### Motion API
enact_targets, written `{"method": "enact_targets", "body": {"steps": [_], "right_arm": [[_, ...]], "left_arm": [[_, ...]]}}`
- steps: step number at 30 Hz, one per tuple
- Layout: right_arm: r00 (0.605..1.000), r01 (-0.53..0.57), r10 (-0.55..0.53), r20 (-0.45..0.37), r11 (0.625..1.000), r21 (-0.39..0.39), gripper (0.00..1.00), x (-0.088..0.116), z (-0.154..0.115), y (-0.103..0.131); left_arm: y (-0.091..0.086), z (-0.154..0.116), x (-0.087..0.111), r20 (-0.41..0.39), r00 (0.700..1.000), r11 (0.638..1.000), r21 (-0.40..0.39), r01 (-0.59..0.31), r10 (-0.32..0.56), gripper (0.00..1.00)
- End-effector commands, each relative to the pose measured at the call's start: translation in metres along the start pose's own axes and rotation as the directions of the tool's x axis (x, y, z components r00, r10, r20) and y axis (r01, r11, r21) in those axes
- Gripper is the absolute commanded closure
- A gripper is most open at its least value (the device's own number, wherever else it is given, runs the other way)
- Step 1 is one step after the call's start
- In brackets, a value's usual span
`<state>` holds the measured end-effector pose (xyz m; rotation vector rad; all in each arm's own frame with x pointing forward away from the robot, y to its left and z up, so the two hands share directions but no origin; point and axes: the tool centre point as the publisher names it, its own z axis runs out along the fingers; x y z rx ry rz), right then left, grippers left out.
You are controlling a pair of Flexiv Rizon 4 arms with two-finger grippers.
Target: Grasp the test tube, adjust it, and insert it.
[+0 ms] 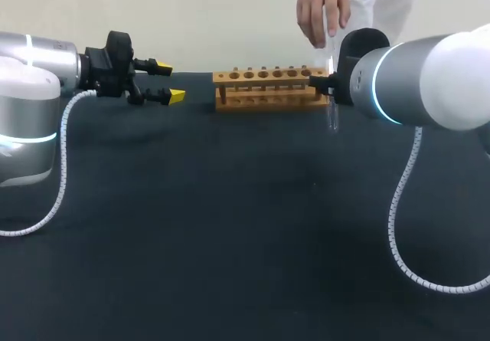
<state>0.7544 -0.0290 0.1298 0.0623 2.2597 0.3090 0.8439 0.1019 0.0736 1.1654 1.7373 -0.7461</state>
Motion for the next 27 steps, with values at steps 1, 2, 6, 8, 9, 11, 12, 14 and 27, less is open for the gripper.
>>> {"method": "enact_targets", "body": {"steps": [1,2,6,8,9,11,12,14,27], "right_arm": [[1.000,0.000,0.000,0.004,1.000,-0.002,1.00,0.000,-0.001,0.000],[1.000,0.000,0.000,0.004,1.000,-0.002,1.00,0.000,-0.001,0.000],[1.000,0.000,0.000,0.004,1.000,-0.002,1.00,0.000,-0.001,0.000],[1.000,0.000,0.000,0.004,1.000,-0.002,1.00,0.000,-0.001,0.000],[1.000,0.000,0.000,0.004,1.000,-0.002,1.00,0.000,-0.001,0.000],[1.000,0.000,0.000,0.004,1.000,-0.002,1.00,0.000,-0.001,0.000],[1.000,0.000,0.000,0.004,1.000,-0.002,1.00,0.000,-0.001,0.000],[1.000,0.000,0.000,0.004,1.000,-0.002,1.00,0.000,-0.001,0.000],[1.000,-0.002,0.002,0.011,1.000,-0.010,1.00,-0.003,0.018,0.008]], "left_arm": [[-0.001,0.000,0.001,0.006,1.000,1.000,-0.003,-0.003,0.003,0.00],[-0.001,0.000,0.001,0.006,1.000,1.000,-0.003,-0.003,0.003,0.00],[-0.001,0.000,0.001,0.006,1.000,1.000,-0.003,-0.003,0.003,0.00],[-0.001,0.000,0.001,0.006,1.000,1.000,-0.003,-0.003,0.003,0.00],[-0.001,0.000,0.001,0.006,1.000,1.000,-0.003,-0.003,0.003,0.00],[-0.001,0.000,0.001,0.006,1.000,1.000,-0.003,-0.003,0.003,0.00],[-0.001,0.000,0.001,0.006,1.000,1.000,-0.003,-0.003,0.003,0.00],[-0.001,0.000,0.001,0.006,1.000,1.000,-0.003,-0.003,0.003,0.00],[-0.001,0.000,0.001,0.006,1.000,1.000,-0.003,-0.003,0.003,0.00]]}}
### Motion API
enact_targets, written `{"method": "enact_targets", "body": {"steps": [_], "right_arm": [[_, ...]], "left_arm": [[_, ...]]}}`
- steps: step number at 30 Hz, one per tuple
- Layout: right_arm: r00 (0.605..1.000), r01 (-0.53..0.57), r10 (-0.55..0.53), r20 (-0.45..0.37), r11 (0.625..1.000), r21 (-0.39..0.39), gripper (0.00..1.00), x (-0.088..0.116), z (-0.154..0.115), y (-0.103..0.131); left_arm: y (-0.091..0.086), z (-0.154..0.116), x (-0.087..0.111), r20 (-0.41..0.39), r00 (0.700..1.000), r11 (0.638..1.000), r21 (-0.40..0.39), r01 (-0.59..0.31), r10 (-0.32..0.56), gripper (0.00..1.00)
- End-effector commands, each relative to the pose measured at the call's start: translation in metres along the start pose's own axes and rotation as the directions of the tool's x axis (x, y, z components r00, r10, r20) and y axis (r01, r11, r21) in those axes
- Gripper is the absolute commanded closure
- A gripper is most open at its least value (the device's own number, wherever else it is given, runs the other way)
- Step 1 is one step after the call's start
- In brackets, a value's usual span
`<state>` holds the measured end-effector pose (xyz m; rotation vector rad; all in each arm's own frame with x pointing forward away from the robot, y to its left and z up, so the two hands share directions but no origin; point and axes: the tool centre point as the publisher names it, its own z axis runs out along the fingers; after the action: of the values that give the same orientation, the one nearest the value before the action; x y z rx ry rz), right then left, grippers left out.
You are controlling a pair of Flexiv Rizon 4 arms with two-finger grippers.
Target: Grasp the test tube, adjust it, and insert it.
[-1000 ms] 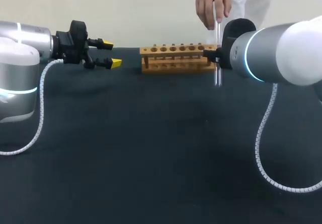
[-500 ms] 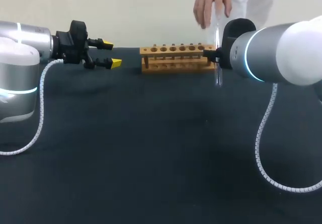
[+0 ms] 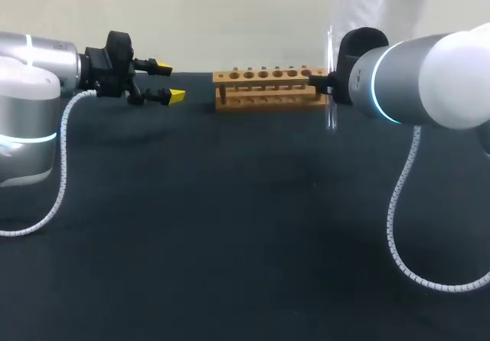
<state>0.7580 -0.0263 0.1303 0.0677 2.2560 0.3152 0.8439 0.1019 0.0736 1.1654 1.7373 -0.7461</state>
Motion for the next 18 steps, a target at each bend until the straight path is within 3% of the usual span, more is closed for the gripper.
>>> {"method": "enact_targets", "body": {"steps": [1,18], "right_arm": [[1.000,0.009,-0.009,0.005,1.000,-0.006,1.00,-0.001,0.018,0.006],[0.997,0.039,-0.043,-0.057,0.997,-0.064,1.00,0.007,0.052,0.022]], "left_arm": [[-0.001,0.000,0.001,0.006,1.000,1.000,-0.003,-0.003,0.003,0.00],[-0.001,0.000,0.001,0.006,1.000,1.000,-0.003,-0.003,0.003,0.00]]}}
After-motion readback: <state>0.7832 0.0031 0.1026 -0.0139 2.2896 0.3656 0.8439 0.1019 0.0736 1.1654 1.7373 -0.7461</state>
